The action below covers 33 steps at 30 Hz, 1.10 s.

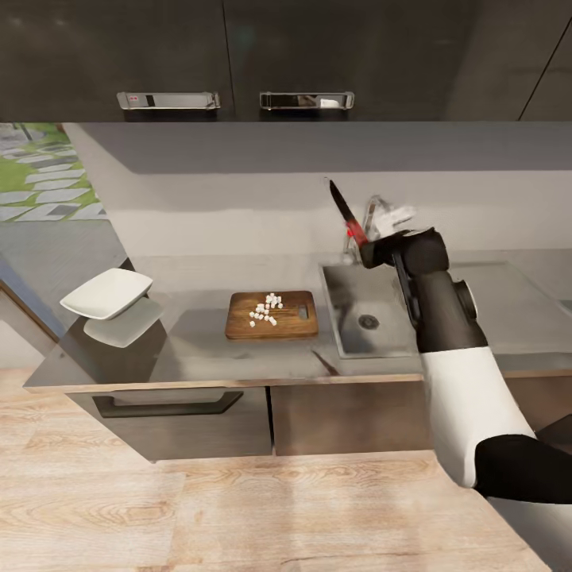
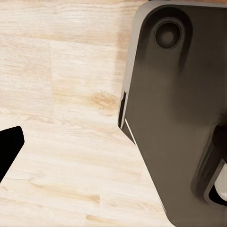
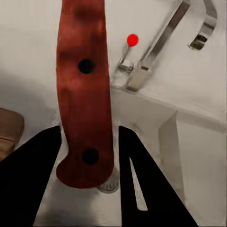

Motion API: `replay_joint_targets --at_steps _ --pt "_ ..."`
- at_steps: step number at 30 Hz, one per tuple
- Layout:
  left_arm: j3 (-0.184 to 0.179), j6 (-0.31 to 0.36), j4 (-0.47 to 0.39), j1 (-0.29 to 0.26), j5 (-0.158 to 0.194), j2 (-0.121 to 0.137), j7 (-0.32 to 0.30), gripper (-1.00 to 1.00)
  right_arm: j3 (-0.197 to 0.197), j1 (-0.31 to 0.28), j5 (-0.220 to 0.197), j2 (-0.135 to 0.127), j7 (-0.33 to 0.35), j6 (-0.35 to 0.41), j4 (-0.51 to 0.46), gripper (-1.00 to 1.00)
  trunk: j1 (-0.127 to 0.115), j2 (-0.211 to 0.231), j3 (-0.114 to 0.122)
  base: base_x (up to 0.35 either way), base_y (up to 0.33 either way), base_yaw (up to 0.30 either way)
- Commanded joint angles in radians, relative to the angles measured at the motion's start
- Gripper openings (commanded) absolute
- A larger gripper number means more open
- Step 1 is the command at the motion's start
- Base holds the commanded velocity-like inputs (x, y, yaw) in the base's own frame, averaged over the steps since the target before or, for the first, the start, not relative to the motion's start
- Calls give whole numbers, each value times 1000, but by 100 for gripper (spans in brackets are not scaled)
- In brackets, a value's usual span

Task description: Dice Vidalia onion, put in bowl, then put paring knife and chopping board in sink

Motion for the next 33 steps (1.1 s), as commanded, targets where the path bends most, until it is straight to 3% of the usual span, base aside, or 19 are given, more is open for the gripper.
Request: replay_joint_targets --at_steps 1,3,5,10,13,15,17,23,33 --pt "-9 -6 4 -2 6 -1 1 100 -25 11 3 -10 20 5 7 -100 0 -2 -2 0 0 0" --pt "-9 -7 4 -2 7 -1 1 100 -86 39 2 -32 36 5 69 -100 0 -2 -2 0 0 0" --pt "-9 -8 4 -2 7 -1 1 100 -119 46 2 -42 41 4 137 -100 0 -2 -2 0 0 0" --pt "-9 -9 4 -2 7 0 1 100 -144 49 1 -76 62 3 269 -100 0 -2 -2 0 0 0" --pt "-8 -10 4 -2 7 1 1 100 -221 49 4 -89 72 -3 286 -100 0 -2 -2 0 0 0" --pt "-9 -10 4 -2 7 1 1 100 -285 49 3 -113 74 -52 294 -100 0 -2 -2 0 0 0" --pt "-8 -10 4 -1 7 1 1 100 -308 49 2 -124 75 -104 330 -100 0 -2 -2 0 0 0" --pt "-8 -10 4 -2 7 1 1 100 -317 50 2 -120 69 -266 471 -100 0 -2 -2 0 0 0" --pt "-8 -11 4 -2 7 1 1 100 -316 50 -15 -88 68 -273 496 -100 0 -2 -2 6 -10 0"
